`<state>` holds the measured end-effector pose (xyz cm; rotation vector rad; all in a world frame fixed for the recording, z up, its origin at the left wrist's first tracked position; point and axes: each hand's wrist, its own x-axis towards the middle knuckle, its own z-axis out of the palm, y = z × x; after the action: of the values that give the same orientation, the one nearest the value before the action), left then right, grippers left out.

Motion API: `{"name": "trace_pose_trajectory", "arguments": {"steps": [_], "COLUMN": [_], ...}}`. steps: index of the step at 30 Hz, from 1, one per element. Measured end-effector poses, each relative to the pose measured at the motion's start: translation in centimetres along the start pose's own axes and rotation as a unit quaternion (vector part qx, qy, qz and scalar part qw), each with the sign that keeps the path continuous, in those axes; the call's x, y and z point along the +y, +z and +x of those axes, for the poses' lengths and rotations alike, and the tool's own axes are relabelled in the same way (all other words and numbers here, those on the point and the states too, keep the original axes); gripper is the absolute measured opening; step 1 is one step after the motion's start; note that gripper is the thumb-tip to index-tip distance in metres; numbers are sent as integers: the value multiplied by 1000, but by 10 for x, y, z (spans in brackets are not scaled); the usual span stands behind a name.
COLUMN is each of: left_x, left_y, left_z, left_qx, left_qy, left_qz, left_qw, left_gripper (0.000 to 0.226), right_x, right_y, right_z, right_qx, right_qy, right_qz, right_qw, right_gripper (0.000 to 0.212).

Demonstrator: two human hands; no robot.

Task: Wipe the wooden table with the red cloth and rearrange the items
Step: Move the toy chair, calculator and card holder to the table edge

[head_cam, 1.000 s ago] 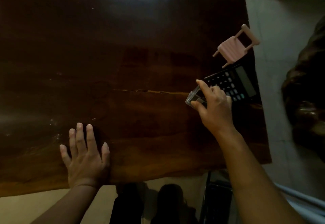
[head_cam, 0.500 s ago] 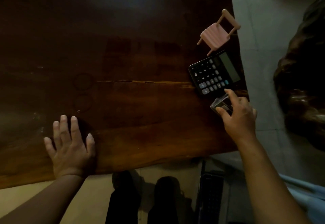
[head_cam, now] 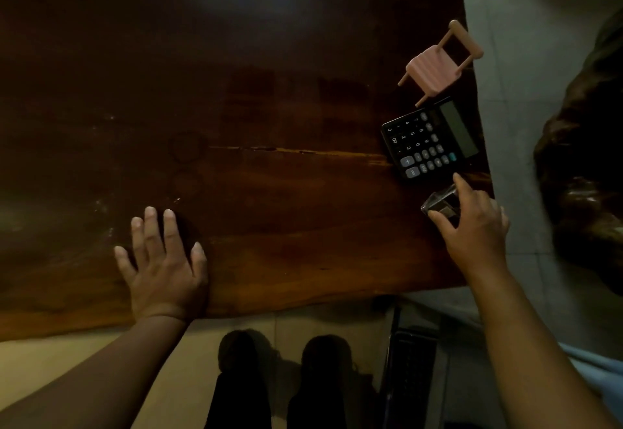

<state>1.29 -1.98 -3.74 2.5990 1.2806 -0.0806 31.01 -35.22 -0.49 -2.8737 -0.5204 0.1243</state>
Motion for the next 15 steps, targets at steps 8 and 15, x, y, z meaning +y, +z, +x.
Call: {"name": "trace_pose_trajectory", "arguments": {"steps": [8, 15], "left_x": [-7, -11], "left_y": [6, -10], "left_z": [1, 7], "left_qx": [-5, -99], "left_qy": [4, 10], "left_qz": [-4, -33], "left_qw": [1000, 994], "left_gripper": [70, 85], "right_x": [-58, -165], "right_y": [-6, -14], "right_z": [-32, -96], "right_qx": [37, -8], "right_qy": [3, -96], "right_qz": [52, 165], "right_qw": [998, 982], "right_gripper": [72, 55]}}
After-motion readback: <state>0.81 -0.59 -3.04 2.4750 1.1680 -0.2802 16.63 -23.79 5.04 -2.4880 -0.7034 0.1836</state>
